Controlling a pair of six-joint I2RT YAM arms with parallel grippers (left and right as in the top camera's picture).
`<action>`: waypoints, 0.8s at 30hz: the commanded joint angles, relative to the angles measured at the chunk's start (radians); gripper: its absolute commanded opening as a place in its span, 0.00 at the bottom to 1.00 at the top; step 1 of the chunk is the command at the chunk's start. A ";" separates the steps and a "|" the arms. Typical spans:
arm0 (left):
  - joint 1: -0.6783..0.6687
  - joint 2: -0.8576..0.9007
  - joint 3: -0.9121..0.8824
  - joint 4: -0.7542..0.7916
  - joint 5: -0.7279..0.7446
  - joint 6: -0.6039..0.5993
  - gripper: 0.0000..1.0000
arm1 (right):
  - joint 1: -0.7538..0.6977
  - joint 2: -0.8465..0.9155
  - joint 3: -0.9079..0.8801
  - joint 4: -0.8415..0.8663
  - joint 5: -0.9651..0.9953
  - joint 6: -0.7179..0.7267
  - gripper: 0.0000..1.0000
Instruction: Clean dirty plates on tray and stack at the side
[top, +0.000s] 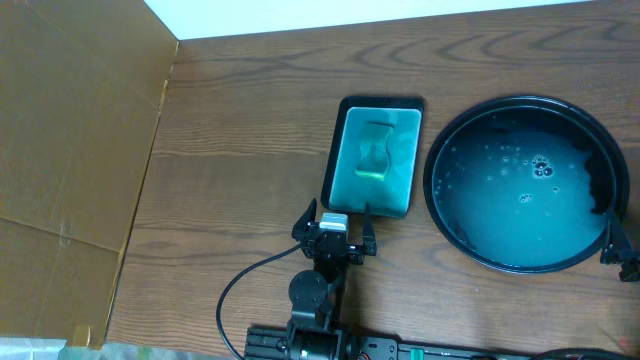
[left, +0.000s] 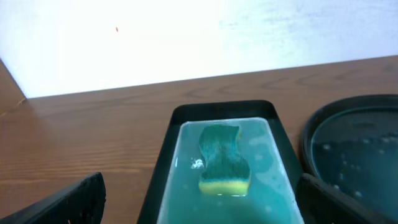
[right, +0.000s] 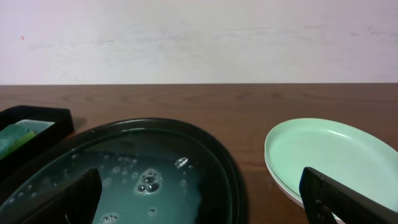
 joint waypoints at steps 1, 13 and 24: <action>0.009 -0.011 -0.023 -0.029 -0.003 0.013 0.97 | -0.012 -0.006 -0.004 -0.001 0.006 -0.013 0.99; 0.008 -0.011 -0.023 -0.030 -0.019 -0.029 0.97 | -0.012 -0.006 -0.004 -0.001 0.006 -0.013 0.99; 0.008 -0.011 -0.023 -0.030 -0.096 -0.167 0.97 | -0.012 -0.006 -0.004 0.000 0.006 -0.013 0.99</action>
